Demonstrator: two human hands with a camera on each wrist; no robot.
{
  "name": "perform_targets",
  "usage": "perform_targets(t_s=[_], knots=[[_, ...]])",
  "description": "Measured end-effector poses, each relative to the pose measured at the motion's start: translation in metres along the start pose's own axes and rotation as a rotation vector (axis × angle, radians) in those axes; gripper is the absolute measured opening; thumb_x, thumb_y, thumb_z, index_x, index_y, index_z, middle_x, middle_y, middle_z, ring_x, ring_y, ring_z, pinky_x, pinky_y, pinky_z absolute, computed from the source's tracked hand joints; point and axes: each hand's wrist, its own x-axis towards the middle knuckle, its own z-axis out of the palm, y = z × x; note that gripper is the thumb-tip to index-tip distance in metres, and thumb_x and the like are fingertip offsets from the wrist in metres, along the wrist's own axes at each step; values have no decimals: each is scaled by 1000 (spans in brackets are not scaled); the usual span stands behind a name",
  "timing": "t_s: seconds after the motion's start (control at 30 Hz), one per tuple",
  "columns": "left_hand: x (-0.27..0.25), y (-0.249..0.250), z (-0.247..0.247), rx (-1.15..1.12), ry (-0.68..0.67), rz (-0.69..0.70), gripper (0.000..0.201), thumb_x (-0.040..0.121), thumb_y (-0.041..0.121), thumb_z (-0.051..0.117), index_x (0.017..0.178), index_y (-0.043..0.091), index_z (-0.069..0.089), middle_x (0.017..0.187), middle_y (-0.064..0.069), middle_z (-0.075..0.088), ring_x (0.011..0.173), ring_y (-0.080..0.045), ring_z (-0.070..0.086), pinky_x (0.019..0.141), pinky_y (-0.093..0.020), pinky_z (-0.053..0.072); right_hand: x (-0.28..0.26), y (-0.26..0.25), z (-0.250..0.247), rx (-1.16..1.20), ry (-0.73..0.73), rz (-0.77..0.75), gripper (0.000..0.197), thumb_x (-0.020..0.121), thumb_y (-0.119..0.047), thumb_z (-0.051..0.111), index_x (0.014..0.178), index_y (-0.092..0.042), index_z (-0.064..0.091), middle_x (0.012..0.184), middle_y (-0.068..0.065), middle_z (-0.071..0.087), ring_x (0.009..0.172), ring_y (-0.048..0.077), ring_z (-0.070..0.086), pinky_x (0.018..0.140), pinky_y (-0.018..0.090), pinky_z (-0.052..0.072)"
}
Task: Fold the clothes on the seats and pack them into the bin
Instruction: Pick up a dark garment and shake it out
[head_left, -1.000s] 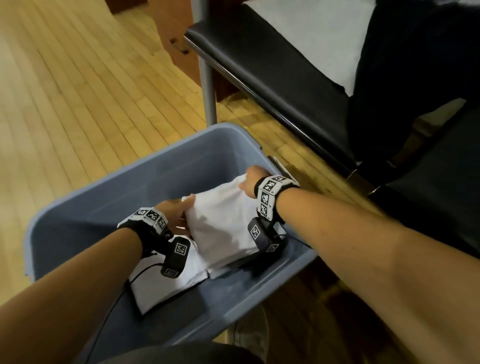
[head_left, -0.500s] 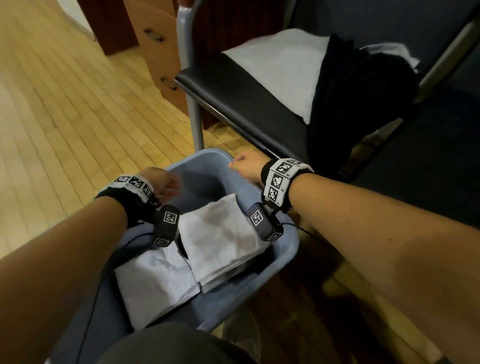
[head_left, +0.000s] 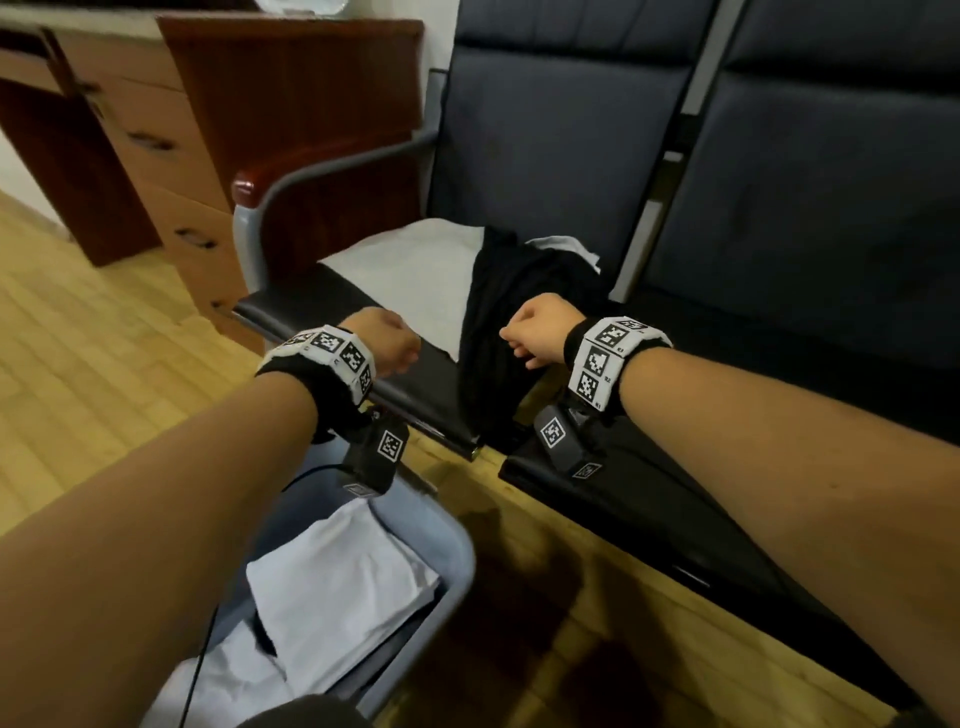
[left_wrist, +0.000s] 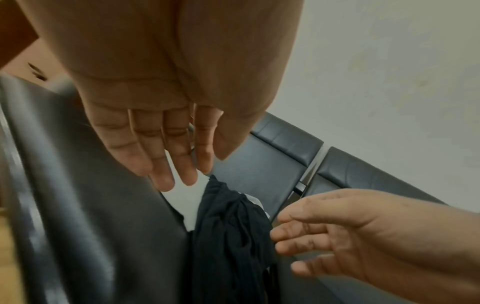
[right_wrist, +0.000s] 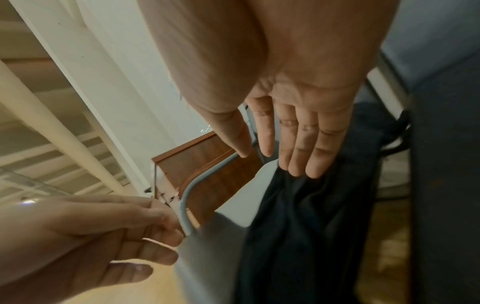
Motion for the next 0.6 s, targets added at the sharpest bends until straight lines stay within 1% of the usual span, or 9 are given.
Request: perform_targets(t_s=[0.07,0.13,0.2,0.3,0.33,0.43,0.5,0.53,0.6], knots=[[16,14,18,58,-30,21,14,85,21,60,77,12,69,77,-8,70,72,-25,66,76,-35,56,15,16,-21,-118,62,27,23,91,-19,63,95,4,65,89,20,68,84,34,69,76,44,60],[34,23,33,126,-56,31,16,84,26,62,87,11,70,89,-11,71,82,-30,67,79,-38,57,31,29,-34,-175,93,65,26,87,-24,68,90,2,65,89,20,70,85,35,70,79,48,59],[53,30,47,222,-79,44,21,87,28,61,94,10,68,92,-8,68,83,-27,62,75,-32,50,46,39,-44,-223,89,89,27,86,-28,71,75,-7,58,74,12,63,71,28,66,66,37,58],[83,37,66,303,-82,23,35,88,35,62,101,2,66,97,-12,69,86,-27,62,73,-30,47,71,51,-51,-194,80,125,27,90,-26,68,75,-8,53,56,5,54,54,18,52,43,18,43],[93,38,71,304,-87,4,43,87,40,64,102,0,65,98,-14,69,88,-30,64,74,-32,50,79,54,-50,-132,86,141,29,90,-26,68,74,-9,50,59,8,54,55,20,54,44,19,46],[111,37,79,362,-105,-34,51,84,47,66,98,-3,63,93,-14,67,94,-34,65,71,-32,47,100,64,-39,-171,96,125,31,87,-32,71,94,-6,56,88,12,61,78,30,67,69,39,61],[121,34,83,432,-128,-20,48,85,43,68,105,-1,64,102,-15,68,99,-32,64,76,-31,46,110,71,-33,-262,151,83,36,87,-30,71,109,-6,58,100,11,63,88,32,67,72,39,59],[123,33,85,454,-130,7,45,86,38,68,112,2,63,108,-15,67,103,-31,63,78,-29,44,113,73,-32,-290,182,57,33,87,-26,70,111,-6,59,103,12,65,90,32,67,72,37,57],[123,31,85,452,-126,44,40,88,29,67,121,7,61,117,-13,65,107,-29,60,79,-25,39,119,76,-34,-292,202,49,14,87,-18,68,95,-9,62,103,14,69,88,31,68,75,36,57]])
